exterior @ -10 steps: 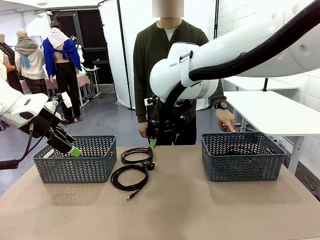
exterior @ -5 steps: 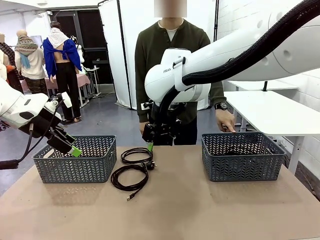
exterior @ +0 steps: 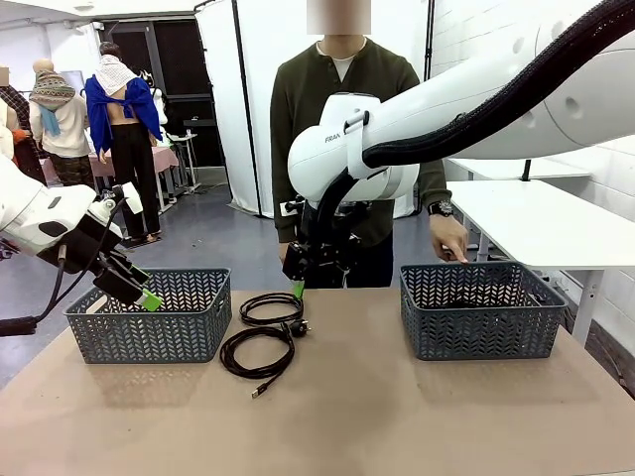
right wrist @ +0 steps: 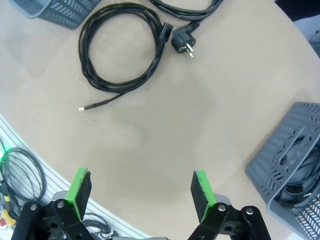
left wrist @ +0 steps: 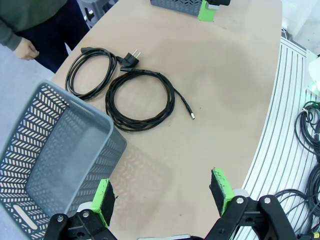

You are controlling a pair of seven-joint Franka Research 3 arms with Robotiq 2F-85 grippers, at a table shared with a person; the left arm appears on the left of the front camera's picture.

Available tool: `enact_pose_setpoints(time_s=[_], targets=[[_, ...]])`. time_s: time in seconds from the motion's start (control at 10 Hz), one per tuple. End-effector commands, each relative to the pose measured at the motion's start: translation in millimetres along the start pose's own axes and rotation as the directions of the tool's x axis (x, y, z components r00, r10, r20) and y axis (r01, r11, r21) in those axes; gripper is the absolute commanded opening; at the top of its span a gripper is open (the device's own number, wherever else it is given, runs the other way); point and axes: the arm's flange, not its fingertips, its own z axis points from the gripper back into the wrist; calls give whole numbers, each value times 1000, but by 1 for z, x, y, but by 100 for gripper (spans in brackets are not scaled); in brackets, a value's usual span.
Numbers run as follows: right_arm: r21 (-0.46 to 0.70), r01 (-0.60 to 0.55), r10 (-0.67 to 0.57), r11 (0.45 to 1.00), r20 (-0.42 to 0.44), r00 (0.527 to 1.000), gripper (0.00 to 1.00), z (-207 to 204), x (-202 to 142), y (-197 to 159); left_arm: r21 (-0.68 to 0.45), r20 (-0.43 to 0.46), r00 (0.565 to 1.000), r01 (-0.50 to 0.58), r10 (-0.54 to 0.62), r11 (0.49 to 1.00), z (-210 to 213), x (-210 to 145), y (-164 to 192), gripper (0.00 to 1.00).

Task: Organize the cables according to human instructions.
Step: Pick up a bundle of cables and place it in the basket indicated by the human.

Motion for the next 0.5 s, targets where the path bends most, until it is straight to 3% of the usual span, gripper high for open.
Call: enact_pose_setpoints(time_s=[0.0,0.4], targets=[[-40,45,-45,998,14,999,100,-7,8,2,-17,14,1000,14,-14,1000,-1,-4,3,100],[-15,184,-184,983,27,983,100,-32,30,12,-17,14,1000,14,-14,1000,-1,-4,3,100]])
